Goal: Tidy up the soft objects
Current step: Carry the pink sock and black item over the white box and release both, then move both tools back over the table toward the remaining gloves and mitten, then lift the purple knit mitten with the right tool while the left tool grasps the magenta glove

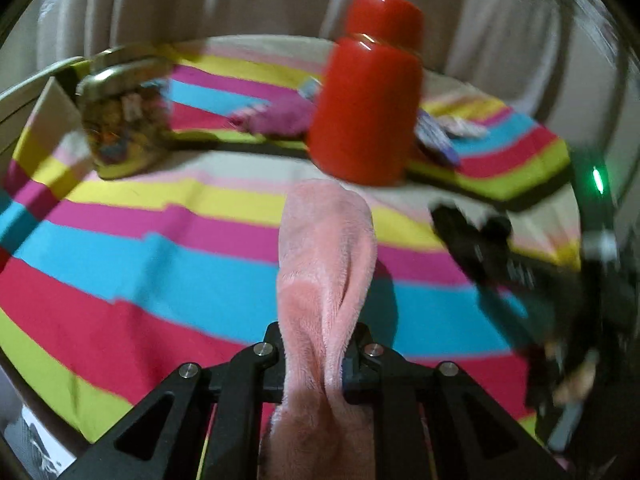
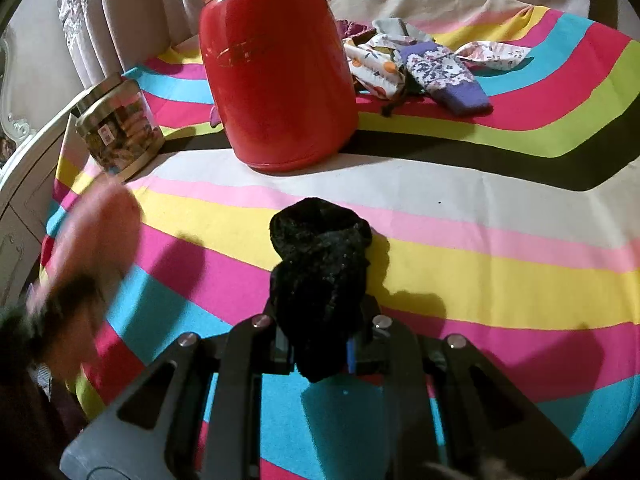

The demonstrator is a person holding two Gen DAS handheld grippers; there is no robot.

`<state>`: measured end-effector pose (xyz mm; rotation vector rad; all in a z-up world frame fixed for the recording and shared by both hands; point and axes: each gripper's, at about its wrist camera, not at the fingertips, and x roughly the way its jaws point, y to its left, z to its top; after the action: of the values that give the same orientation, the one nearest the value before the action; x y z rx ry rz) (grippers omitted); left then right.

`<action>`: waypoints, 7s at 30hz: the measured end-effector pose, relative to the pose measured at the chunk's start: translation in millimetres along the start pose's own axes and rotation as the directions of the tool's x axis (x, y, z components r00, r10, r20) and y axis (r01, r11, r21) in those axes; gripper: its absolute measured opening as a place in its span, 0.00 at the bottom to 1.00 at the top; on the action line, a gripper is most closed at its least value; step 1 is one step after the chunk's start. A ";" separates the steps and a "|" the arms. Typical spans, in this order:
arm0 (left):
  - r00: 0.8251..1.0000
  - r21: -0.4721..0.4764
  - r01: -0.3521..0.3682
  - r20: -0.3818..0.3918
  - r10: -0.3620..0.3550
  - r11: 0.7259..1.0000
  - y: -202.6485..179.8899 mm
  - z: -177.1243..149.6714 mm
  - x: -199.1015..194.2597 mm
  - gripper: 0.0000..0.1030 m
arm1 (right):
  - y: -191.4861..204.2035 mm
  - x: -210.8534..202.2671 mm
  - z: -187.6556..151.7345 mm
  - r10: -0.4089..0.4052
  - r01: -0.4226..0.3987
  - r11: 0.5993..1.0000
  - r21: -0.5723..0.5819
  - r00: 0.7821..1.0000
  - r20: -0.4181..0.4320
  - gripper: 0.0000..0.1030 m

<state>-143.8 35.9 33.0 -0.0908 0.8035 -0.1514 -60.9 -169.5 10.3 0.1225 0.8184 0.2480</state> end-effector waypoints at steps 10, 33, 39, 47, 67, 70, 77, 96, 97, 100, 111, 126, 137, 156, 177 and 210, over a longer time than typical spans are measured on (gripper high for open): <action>0.999 -0.024 -0.036 0.002 0.036 0.999 17.3 -20.5 -39.6 0.13 | -17.3 -33.4 -21.7 0.050 -0.050 0.988 0.144 0.999 0.001 0.20; 0.978 -0.236 -0.135 0.126 0.168 0.962 85.2 -33.5 -139.1 0.14 | 118.3 -96.5 -23.9 0.278 -0.268 0.940 -0.209 0.960 0.022 0.20; 0.961 -0.332 -0.201 0.113 0.251 0.922 117.7 -56.8 -167.3 0.13 | 167.9 -107.6 -29.2 0.351 -0.334 0.875 -0.351 0.936 -0.017 0.20; 0.937 -0.427 -0.279 0.076 0.341 0.860 150.2 -86.5 -184.4 0.14 | 244.5 -120.6 -49.3 0.443 -0.422 0.720 -0.550 0.891 -0.104 0.20; 0.790 -0.654 -0.475 -0.021 0.613 0.589 215.7 -141.5 -241.2 0.66 | 348.2 -107.4 -117.5 0.491 -0.587 0.466 -0.662 0.794 -0.358 0.60; 0.725 -0.662 -0.496 0.040 0.687 0.562 205.3 -141.9 -255.7 0.84 | 337.5 -110.8 -116.2 0.528 -0.608 0.486 -0.628 0.777 -0.344 0.66; 0.781 -0.560 -0.465 0.106 0.616 0.686 177.4 -116.8 -232.3 0.85 | 277.5 -96.2 -75.0 0.502 -0.549 0.671 -0.499 0.831 -0.240 0.69; 0.981 -0.305 -0.194 -0.032 0.193 0.932 92.9 81.3 29.2 0.85 | -39.6 -52.8 -20.6 0.044 -0.039 0.981 0.192 0.999 -0.024 0.71; 0.981 -0.300 -0.196 -0.043 0.192 0.934 93.9 86.8 48.4 0.85 | -47.7 -50.2 -16.4 0.027 -0.023 0.980 0.198 0.999 -0.018 0.72; 0.975 -0.278 -0.222 -0.039 0.220 0.935 94.5 98.8 87.4 0.85 | -64.4 -42.8 1.5 -0.041 0.041 0.985 0.168 0.999 -0.002 0.72; 0.974 -0.216 -0.224 -0.091 0.209 0.950 98.9 114.1 127.5 1.00 | -116.6 55.4 108.2 -0.190 0.191 0.981 0.040 0.981 -0.042 0.75; 0.970 -0.192 -0.236 -0.101 0.220 0.953 94.2 113.0 134.7 1.00 | -139.6 158.4 196.2 -0.267 0.260 0.963 -0.073 0.956 -0.121 0.79; 0.971 -0.190 -0.232 -0.099 0.216 0.954 94.4 112.4 134.2 1.00 | -98.8 15.8 103.8 -0.093 0.093 0.996 -0.013 0.995 -0.034 0.33; 0.955 -0.130 -0.281 -0.133 0.264 0.951 87.8 110.7 140.2 1.00 | -46.7 39.0 46.1 -0.084 0.054 0.973 -0.224 0.988 -0.129 0.78; 0.997 -0.290 -0.043 -0.070 0.024 0.956 111.4 214.9 222.5 0.53 | -39.5 36.5 40.7 -0.123 0.110 0.977 -0.184 0.990 -0.062 0.57; 0.975 -0.078 -0.222 -0.038 0.219 0.972 103.9 108.2 118.8 0.15 | -40.7 37.8 42.3 -0.130 0.118 0.979 -0.167 0.989 -0.065 0.63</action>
<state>26.1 120.6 9.1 -0.0762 0.8432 0.0911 2.0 -199.2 4.1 -0.0924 0.8746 0.2018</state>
